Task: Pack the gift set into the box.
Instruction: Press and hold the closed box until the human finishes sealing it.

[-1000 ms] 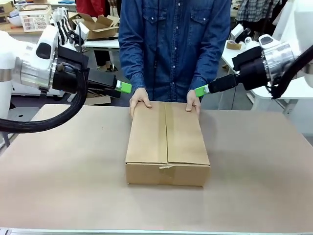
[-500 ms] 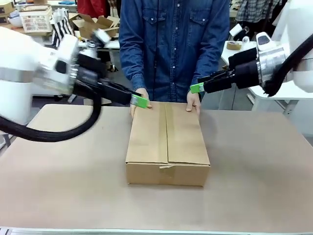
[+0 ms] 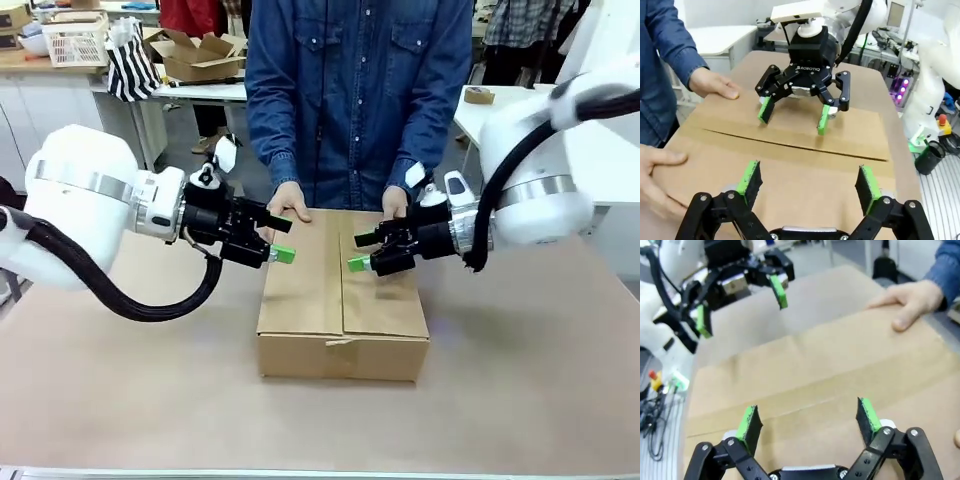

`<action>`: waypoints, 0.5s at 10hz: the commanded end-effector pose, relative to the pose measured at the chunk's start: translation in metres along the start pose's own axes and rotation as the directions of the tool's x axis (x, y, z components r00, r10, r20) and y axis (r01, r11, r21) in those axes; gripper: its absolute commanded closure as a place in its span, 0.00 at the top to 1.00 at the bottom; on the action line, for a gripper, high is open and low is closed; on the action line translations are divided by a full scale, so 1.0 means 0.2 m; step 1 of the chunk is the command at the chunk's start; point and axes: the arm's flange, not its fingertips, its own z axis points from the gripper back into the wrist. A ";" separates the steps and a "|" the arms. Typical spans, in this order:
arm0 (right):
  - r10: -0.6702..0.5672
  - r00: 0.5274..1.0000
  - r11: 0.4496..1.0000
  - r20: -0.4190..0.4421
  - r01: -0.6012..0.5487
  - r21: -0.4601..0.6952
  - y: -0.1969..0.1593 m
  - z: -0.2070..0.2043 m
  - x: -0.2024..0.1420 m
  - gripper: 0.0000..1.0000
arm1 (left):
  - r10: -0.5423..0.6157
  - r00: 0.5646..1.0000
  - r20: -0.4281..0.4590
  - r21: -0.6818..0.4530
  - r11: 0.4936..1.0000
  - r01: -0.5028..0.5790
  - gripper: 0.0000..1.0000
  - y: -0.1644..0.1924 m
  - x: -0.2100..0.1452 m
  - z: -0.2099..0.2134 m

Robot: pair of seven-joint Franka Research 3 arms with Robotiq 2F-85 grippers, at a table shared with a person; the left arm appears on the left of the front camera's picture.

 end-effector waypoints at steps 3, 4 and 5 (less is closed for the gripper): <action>0.033 0.999 0.999 0.003 -0.033 0.005 0.02 0.04 0.02 1.00 | -0.052 0.995 -0.085 0.033 0.998 0.055 1.00 0.05 -0.03 -0.01; 0.051 0.999 0.997 -0.012 -0.050 0.053 0.02 0.07 0.01 1.00 | -0.076 0.994 -0.073 0.014 0.997 0.077 1.00 0.09 -0.08 -0.04; 0.084 0.995 0.992 -0.062 -0.077 0.100 0.03 0.13 0.00 1.00 | -0.141 0.985 -0.096 0.044 0.988 0.145 1.00 0.11 -0.10 -0.05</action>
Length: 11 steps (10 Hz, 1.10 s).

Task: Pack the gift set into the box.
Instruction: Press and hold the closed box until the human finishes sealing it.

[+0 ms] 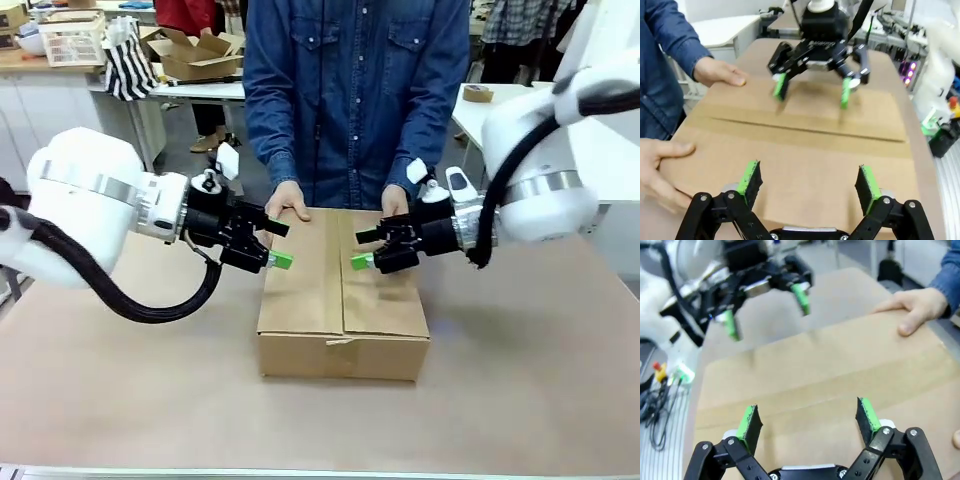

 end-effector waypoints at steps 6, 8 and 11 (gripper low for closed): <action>0.103 0.993 0.993 -0.051 -0.100 0.059 0.08 0.13 -0.14 1.00 | -0.046 0.999 0.016 0.005 0.999 0.046 1.00 0.07 -0.17 -0.11; 0.089 0.994 0.996 -0.062 -0.088 0.021 0.03 0.08 -0.18 1.00 | -0.059 0.998 0.018 0.003 0.998 0.058 1.00 0.06 -0.17 -0.12; 0.076 0.993 0.997 -0.088 -0.078 -0.014 -0.06 0.04 -0.26 1.00 | -0.044 0.999 0.011 -0.041 0.998 0.045 1.00 0.03 -0.20 -0.12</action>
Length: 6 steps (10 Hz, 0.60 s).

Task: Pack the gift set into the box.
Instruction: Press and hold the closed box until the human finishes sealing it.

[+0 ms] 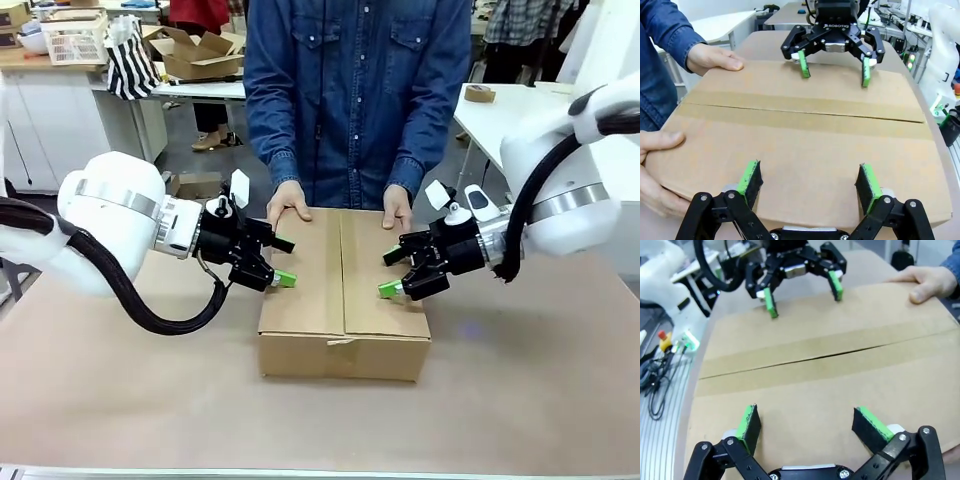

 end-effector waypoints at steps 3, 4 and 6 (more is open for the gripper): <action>0.000 1.000 1.000 0.000 0.000 0.000 0.00 0.00 0.00 1.00 | 0.002 1.000 0.001 -0.003 1.000 -0.002 1.00 0.00 0.00 0.00; 0.000 1.000 1.000 0.000 0.000 0.000 0.00 0.00 0.00 1.00 | 0.002 1.000 0.001 -0.003 1.000 -0.002 1.00 0.00 0.00 0.00; 0.000 1.000 1.000 0.000 0.000 0.000 0.00 0.00 0.00 1.00 | 0.002 1.000 0.001 -0.003 1.000 -0.002 1.00 0.00 0.00 0.00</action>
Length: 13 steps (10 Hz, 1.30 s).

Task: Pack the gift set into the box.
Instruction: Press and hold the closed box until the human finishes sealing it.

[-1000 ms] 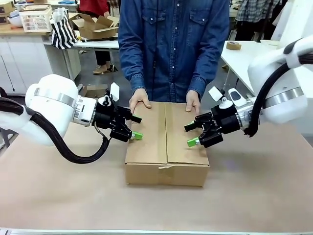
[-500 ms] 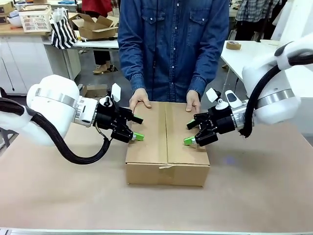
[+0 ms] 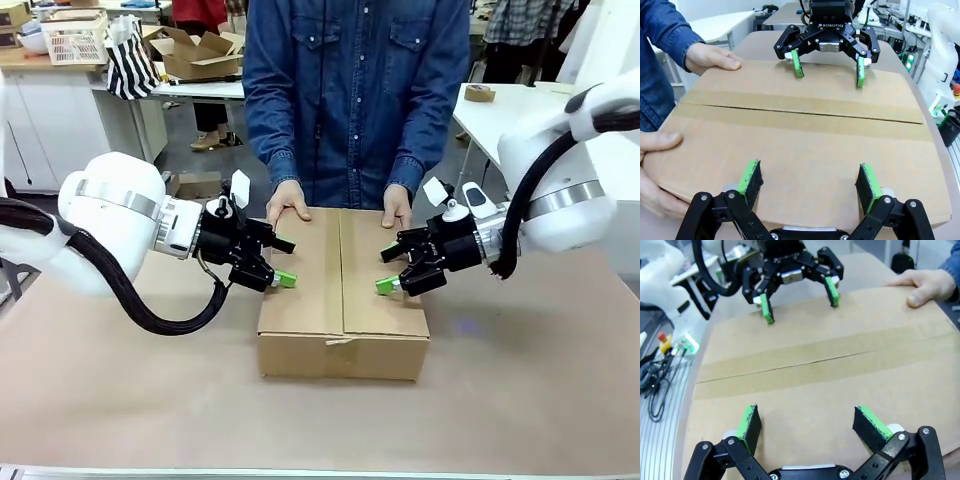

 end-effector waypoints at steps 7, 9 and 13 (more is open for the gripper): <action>-0.004 1.000 1.000 -0.013 0.004 -0.004 0.02 0.00 -0.02 1.00 | -0.001 1.000 -0.001 0.002 1.000 0.001 1.00 0.00 0.00 0.00; -0.004 1.000 1.000 -0.013 0.004 -0.004 0.02 0.00 -0.02 1.00 | -0.001 1.000 -0.001 0.002 1.000 0.001 1.00 0.00 0.00 0.00; -0.004 1.000 1.000 -0.013 0.004 -0.004 0.02 0.00 -0.02 1.00 | -0.001 1.000 -0.001 0.002 1.000 0.001 1.00 0.00 0.00 0.00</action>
